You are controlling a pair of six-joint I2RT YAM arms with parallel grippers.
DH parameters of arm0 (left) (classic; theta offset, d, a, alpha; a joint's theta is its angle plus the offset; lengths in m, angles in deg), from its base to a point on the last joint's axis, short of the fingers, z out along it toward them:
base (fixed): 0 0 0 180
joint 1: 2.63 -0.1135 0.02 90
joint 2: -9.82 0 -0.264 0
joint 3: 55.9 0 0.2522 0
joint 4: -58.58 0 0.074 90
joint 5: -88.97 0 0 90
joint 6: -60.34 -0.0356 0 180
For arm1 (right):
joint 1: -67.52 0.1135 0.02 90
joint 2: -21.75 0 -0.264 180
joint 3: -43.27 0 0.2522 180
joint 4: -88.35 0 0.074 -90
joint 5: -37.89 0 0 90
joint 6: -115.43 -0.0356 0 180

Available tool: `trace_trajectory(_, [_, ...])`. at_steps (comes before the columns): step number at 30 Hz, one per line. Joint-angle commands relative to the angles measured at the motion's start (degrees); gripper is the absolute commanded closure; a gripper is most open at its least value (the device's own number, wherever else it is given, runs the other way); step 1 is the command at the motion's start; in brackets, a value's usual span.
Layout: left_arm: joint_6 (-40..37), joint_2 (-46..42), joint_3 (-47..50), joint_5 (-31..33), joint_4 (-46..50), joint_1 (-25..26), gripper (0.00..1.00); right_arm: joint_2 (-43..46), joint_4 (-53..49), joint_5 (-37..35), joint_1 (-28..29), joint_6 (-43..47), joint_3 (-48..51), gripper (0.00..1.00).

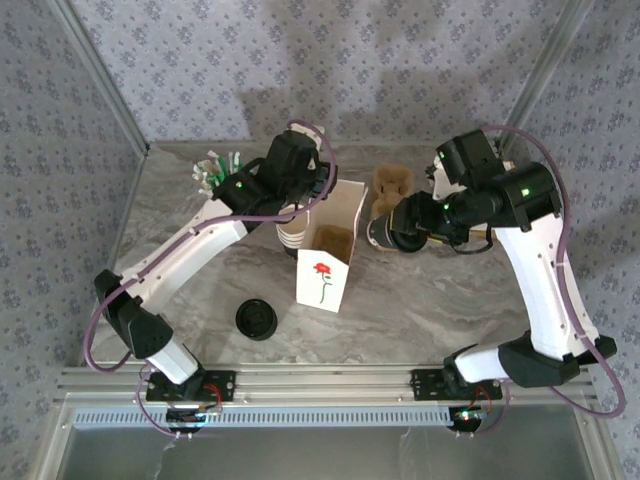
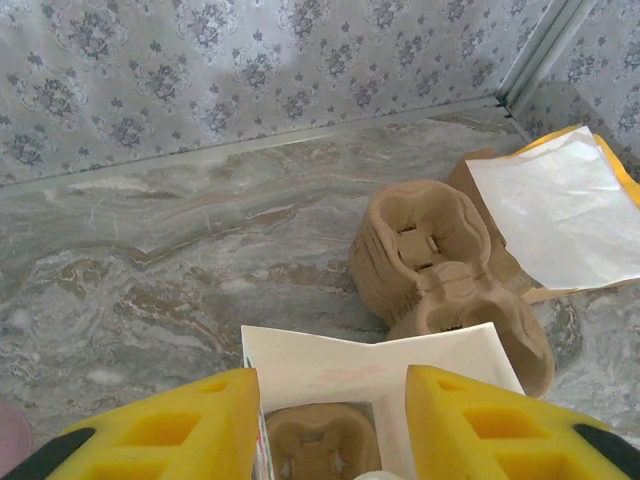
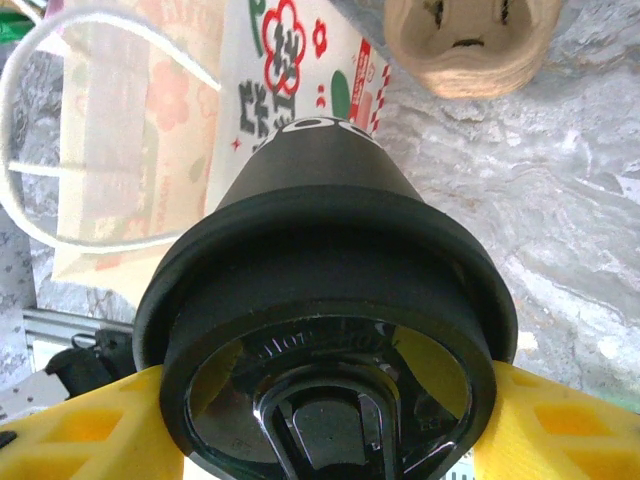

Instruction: Pack the takeout coffee

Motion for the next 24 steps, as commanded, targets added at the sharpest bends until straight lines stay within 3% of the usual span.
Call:
trace_trajectory(1, [-0.2,-0.8,-2.9,0.1,0.0,-0.6,0.56,2.3,-11.2,0.7,1.9,-2.4,1.1,0.43])
trace_trajectory(24, [0.3,0.3,-1.6,0.0,-1.0,-1.0,0.58,3.6,-11.2,1.8,10.5,-8.6,-0.8,0.44])
